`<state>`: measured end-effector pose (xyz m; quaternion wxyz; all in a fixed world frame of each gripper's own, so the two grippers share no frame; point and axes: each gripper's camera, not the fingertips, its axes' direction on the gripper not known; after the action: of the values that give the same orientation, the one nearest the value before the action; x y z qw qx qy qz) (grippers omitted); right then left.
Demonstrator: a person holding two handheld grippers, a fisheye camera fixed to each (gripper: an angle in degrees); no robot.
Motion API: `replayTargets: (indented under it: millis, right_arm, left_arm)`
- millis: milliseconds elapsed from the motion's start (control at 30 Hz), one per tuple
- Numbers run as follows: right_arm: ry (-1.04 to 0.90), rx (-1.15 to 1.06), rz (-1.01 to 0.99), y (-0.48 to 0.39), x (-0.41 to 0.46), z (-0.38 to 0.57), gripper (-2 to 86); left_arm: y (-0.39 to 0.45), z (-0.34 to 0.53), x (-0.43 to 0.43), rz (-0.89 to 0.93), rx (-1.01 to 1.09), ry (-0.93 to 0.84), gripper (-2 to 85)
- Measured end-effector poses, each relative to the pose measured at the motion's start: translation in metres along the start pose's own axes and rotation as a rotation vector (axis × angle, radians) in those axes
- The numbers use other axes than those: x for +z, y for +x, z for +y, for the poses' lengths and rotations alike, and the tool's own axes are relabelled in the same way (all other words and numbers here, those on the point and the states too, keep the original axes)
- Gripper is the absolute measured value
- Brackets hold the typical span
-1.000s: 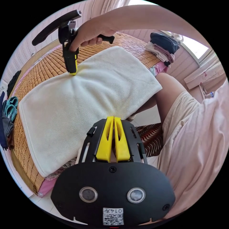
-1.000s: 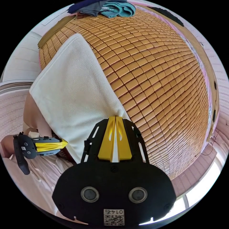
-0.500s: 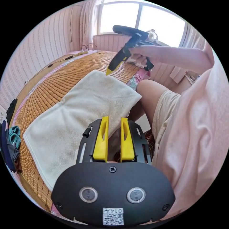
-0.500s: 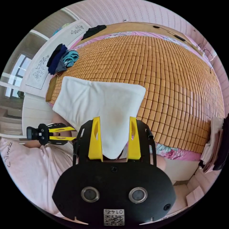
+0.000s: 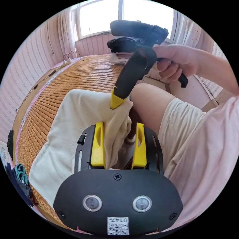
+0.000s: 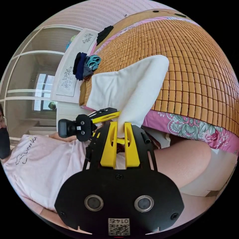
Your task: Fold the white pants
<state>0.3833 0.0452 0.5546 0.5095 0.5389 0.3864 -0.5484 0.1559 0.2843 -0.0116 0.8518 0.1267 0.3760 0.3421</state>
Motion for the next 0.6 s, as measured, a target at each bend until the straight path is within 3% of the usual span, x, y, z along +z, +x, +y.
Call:
replayTargets:
  millis: [100,200,300,367,433,500,600]
  right_arm:
    - [-0.03,-0.076,0.094,-0.023,-0.014,-0.002,6.7]
    - [0.088,-0.106,-0.085,-0.014,-0.049,0.01,10.4]
    - [0.265,0.009,-0.202,0.027,-0.075,0.025,9.7]
    - [0.403,0.12,-0.107,0.05,-0.093,0.037,11.1]
    - [0.393,0.216,0.018,0.065,-0.091,0.035,15.2]
    - [0.299,0.289,-0.014,0.085,-0.073,0.022,19.1]
    - [0.218,0.332,-0.132,0.103,-0.042,0.008,18.2]
  left_arm:
    - [-0.007,0.003,-0.011,0.013,-0.039,-0.02,8.7]
    - [-0.022,0.01,-0.026,0.04,-0.117,0.011,6.7]
    - [-0.027,0.015,-0.036,0.064,-0.129,0.01,6.4]
    - [-0.022,0.019,-0.039,0.067,-0.111,-0.003,6.4]
    - [-0.013,0.024,-0.044,0.068,-0.063,-0.017,6.4]
    - [-0.008,0.028,-0.048,0.063,-0.034,-0.027,6.4]
    - [-0.008,0.034,-0.059,0.058,-0.015,-0.024,6.4]
